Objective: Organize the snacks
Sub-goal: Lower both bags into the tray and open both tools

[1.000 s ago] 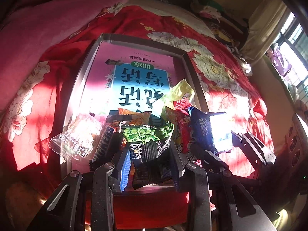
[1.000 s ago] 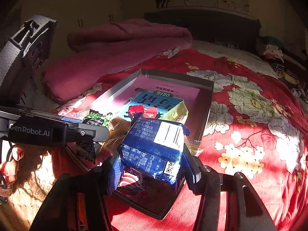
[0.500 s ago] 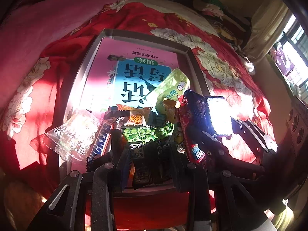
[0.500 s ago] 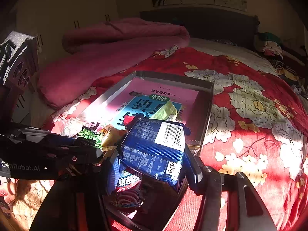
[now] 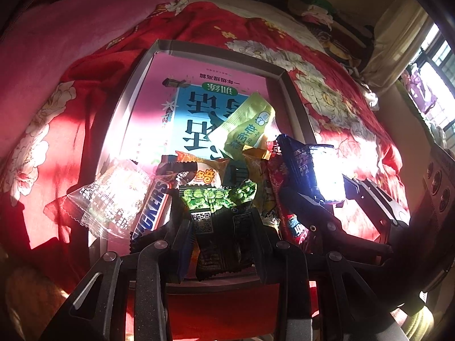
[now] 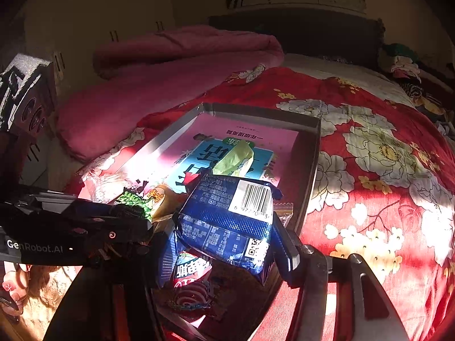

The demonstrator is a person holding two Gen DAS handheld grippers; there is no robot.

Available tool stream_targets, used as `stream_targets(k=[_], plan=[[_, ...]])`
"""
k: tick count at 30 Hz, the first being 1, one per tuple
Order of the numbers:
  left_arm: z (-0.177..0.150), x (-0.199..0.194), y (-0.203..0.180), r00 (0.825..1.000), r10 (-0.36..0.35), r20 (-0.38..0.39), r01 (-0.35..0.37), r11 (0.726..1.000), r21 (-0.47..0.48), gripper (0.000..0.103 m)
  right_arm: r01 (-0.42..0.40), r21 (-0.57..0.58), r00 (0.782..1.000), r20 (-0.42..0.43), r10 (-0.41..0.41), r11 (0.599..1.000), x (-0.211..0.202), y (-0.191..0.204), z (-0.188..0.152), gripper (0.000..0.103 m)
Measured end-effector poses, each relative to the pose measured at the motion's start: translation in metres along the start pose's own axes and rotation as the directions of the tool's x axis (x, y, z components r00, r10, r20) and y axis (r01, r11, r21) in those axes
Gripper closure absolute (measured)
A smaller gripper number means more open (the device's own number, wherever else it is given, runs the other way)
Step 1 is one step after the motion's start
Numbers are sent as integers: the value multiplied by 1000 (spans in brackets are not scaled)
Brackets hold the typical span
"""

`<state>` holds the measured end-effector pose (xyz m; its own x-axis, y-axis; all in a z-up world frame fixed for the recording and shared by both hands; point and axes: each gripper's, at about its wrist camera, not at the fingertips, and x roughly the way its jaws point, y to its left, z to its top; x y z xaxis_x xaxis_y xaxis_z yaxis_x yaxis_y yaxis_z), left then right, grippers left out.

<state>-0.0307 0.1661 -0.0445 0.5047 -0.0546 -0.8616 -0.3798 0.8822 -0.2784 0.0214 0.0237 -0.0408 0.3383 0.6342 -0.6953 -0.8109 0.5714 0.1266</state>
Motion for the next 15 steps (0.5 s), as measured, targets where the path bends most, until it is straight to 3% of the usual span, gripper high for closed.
stream_targets(k=[15], plan=[[0, 0, 0, 1000, 0, 0, 0, 1000, 1, 66, 13, 11, 1000, -6, -13, 1000, -11, -5, -9, 36]])
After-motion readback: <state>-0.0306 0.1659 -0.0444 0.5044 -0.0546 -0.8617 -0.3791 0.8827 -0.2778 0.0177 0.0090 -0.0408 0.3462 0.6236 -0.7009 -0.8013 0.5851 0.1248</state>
